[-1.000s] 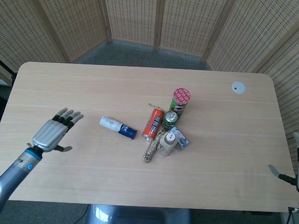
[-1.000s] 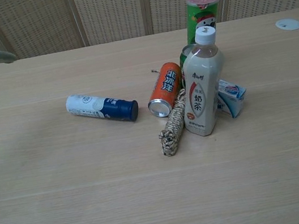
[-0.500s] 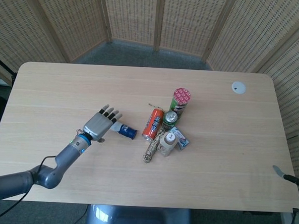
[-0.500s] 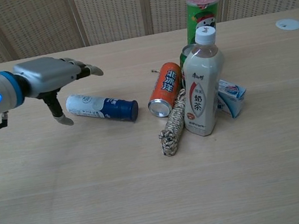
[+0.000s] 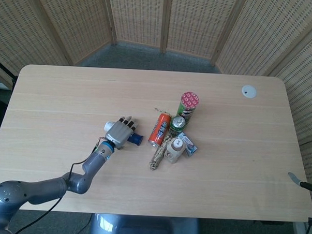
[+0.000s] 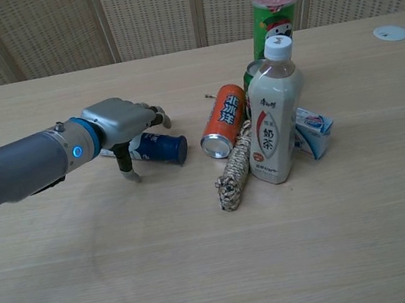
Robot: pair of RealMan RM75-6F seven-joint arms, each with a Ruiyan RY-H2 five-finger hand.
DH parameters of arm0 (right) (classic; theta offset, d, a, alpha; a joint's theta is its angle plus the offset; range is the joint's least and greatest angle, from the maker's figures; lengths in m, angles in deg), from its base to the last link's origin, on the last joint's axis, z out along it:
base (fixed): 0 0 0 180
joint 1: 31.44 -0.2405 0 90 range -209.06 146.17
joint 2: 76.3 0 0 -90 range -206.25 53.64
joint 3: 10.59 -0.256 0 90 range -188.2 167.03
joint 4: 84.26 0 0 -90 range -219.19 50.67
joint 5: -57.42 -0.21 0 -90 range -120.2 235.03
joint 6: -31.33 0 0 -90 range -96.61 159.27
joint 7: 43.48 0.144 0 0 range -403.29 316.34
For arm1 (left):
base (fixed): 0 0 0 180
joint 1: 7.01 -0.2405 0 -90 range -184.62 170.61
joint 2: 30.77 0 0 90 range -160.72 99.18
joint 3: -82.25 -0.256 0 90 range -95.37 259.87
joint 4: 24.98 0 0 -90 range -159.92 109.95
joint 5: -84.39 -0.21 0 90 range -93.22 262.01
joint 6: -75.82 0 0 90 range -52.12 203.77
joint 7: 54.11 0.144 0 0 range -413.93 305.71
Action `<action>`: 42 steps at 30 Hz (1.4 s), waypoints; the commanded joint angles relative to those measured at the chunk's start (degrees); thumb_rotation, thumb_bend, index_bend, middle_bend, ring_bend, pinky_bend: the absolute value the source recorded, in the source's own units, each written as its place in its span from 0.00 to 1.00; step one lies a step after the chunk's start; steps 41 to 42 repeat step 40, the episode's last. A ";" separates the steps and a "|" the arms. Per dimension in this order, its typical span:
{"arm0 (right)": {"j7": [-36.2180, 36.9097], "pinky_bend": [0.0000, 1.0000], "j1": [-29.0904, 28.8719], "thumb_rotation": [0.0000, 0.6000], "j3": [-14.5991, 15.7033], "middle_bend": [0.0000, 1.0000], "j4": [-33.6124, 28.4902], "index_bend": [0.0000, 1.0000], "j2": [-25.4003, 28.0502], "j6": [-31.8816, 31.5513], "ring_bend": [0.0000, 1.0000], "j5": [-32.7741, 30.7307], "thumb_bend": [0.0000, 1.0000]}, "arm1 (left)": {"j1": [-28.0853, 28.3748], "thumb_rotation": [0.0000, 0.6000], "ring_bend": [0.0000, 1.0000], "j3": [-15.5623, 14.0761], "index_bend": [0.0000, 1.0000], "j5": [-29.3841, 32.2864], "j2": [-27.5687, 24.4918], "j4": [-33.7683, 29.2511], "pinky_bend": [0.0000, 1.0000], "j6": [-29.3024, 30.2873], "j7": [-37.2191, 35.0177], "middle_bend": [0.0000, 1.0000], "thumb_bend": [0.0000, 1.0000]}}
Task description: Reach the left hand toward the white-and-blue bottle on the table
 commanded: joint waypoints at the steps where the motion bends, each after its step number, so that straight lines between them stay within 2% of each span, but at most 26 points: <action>1: 0.97 0.00 -0.06 0.91 -0.03 0.00 0.18 0.00 0.27 0.39 0.00 0.14 0.00 | -0.01 1.00 0.50 -0.88 0.49 -2.05 3.05 3.83 0.53 1.77 -1.04 0.38 0.00; 3: 1.42 0.00 -0.08 0.91 -0.02 0.00 0.11 0.00 0.30 0.45 0.00 0.31 0.00 | -0.17 1.00 0.60 -1.00 0.59 -2.30 4.14 5.42 0.61 1.91 -1.35 0.48 0.00; 6: 1.17 0.00 -0.14 0.92 0.00 0.00 0.31 0.00 0.17 0.40 0.00 0.36 0.00 | -0.39 1.00 0.68 -1.19 0.68 -3.08 5.11 7.00 0.68 2.22 -1.75 0.57 0.00; 12: 1.22 0.00 -0.09 0.92 -0.08 0.00 0.28 0.00 0.15 0.11 0.00 0.35 0.00 | -1.29 1.00 0.73 -0.71 0.73 -5.41 3.07 4.21 0.73 4.63 -3.43 0.63 0.00; 15: 1.48 0.00 0.01 0.92 -0.08 0.00 0.16 0.00 0.29 0.01 0.00 0.40 0.00 | -1.84 1.00 0.73 -0.06 0.73 -6.97 -0.50 -0.89 0.72 7.12 -3.79 0.63 0.00; 21: 1.78 0.00 0.28 0.91 0.06 0.00 -0.43 0.00 0.65 -0.60 0.00 1.06 0.00 | -2.83 1.00 0.73 2.57 0.74 -9.21 -12.25 -18.06 0.72 13.72 -0.82 0.64 0.00; 25: 2.00 0.00 0.52 0.91 0.21 0.00 -1.15 0.00 1.00 -1.25 0.00 1.83 0.00 | -3.12 1.00 0.73 5.69 0.74 -8.20 -21.39 -30.95 0.72 17.47 3.32 0.63 0.00; 31: 2.08 0.00 0.38 0.91 0.36 0.00 -1.29 0.00 1.12 -0.82 0.00 1.84 0.00 | -3.17 1.00 0.74 10.48 0.75 -4.76 -33.00 -45.16 0.72 21.87 8.84 0.64 0.00; 36: 1.85 0.00 0.42 0.90 0.49 0.00 -1.57 0.00 1.19 -1.04 0.00 2.11 0.00 | -3.25 1.00 0.75 12.58 0.75 -2.45 -39.27 -51.31 0.72 23.68 10.15 0.65 0.00; 42: 1.57 0.00 0.46 0.91 0.66 0.00 -1.84 0.00 1.17 -1.17 0.00 2.34 0.00 | -3.15 1.00 0.75 12.97 0.75 -0.81 -41.26 -52.95 0.73 24.00 9.34 0.65 0.00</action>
